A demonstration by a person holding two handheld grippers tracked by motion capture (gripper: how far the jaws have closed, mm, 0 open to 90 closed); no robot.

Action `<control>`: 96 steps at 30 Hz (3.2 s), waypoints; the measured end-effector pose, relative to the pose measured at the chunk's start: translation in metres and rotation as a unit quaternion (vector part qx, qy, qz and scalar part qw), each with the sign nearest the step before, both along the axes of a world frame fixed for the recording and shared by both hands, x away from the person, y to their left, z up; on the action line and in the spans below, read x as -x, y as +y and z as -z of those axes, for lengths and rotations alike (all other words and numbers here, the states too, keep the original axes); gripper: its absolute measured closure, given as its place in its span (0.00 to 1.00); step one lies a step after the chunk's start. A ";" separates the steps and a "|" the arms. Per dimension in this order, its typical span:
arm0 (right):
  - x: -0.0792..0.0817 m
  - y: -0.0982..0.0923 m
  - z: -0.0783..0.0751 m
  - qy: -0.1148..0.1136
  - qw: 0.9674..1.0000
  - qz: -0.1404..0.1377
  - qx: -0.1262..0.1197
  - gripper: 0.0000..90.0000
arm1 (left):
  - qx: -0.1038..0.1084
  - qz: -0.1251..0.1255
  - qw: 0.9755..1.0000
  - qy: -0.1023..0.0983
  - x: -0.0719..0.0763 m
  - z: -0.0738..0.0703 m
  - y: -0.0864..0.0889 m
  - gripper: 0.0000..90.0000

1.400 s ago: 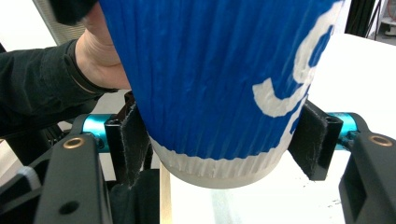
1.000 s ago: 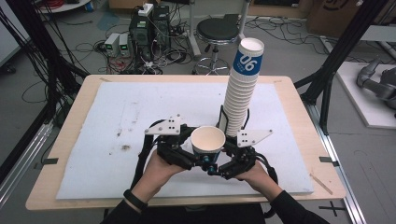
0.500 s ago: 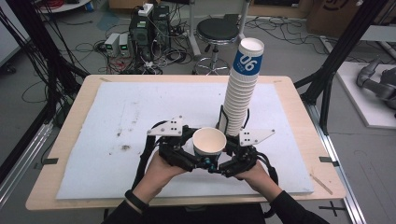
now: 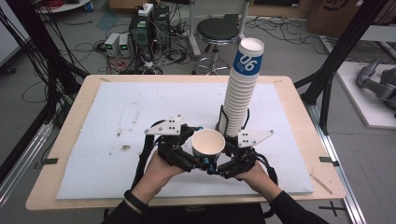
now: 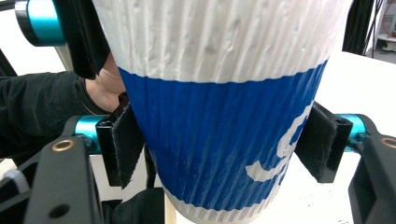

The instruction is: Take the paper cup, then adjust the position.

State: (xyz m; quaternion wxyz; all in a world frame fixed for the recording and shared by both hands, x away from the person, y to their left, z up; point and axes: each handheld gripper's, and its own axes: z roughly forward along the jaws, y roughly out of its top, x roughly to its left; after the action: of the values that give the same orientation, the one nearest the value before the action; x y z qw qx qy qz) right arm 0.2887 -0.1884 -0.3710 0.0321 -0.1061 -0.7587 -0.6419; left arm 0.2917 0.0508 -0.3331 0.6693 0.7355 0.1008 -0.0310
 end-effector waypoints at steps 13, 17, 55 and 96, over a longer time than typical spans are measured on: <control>-0.001 -0.001 0.000 -0.004 1.000 -0.001 0.007 0.29 | -0.007 -0.004 1.000 -0.007 0.000 0.000 0.002 0.23; 0.000 -0.002 -0.001 -0.007 1.000 0.002 0.011 0.27 | -0.005 -0.006 1.000 -0.007 -0.001 0.000 0.004 0.24; -0.014 -0.078 -0.015 -0.040 0.994 0.103 0.020 0.22 | -0.016 -0.040 0.999 -0.028 -0.011 -0.005 0.035 0.24; -0.018 -0.119 -0.018 -0.057 0.986 0.158 0.020 0.21 | -0.035 -0.107 0.992 -0.052 -0.011 -0.003 0.074 0.24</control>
State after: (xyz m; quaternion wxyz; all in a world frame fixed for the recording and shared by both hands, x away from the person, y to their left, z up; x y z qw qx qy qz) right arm 0.3071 -0.3074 -0.3535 -0.1148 -0.1886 -0.7458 -0.6285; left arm 0.3030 0.1249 -0.3304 0.6470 0.7439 0.1453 0.0825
